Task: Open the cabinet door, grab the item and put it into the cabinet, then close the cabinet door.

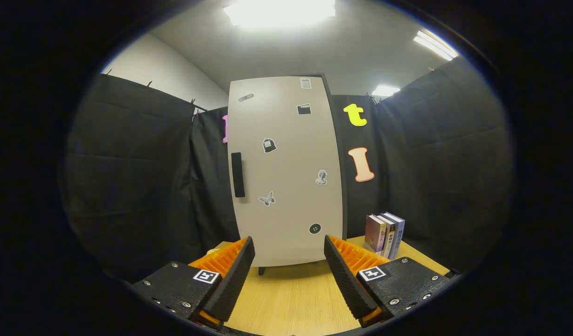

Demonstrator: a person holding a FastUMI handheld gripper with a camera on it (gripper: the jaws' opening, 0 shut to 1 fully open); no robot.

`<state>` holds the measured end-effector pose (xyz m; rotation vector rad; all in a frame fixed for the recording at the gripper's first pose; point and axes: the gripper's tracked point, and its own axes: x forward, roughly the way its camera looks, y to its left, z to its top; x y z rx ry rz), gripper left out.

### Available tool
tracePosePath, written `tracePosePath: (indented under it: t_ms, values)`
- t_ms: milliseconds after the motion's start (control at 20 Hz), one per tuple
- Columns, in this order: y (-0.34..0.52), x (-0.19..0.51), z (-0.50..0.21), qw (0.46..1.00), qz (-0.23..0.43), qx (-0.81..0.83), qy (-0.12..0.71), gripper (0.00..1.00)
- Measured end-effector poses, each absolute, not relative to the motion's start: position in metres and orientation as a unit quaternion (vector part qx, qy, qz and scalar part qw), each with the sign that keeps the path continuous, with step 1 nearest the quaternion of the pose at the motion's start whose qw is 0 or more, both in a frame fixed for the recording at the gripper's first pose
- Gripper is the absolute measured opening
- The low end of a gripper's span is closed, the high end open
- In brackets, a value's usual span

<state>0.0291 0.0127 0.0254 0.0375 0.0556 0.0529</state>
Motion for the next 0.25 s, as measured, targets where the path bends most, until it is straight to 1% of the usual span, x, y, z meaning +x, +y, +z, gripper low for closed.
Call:
tracePosePath:
  t_ms: [250]
  values:
    - [0.0155, 0.03, 0.0236, 0.999, 0.03, 0.017, 0.029, 0.93]
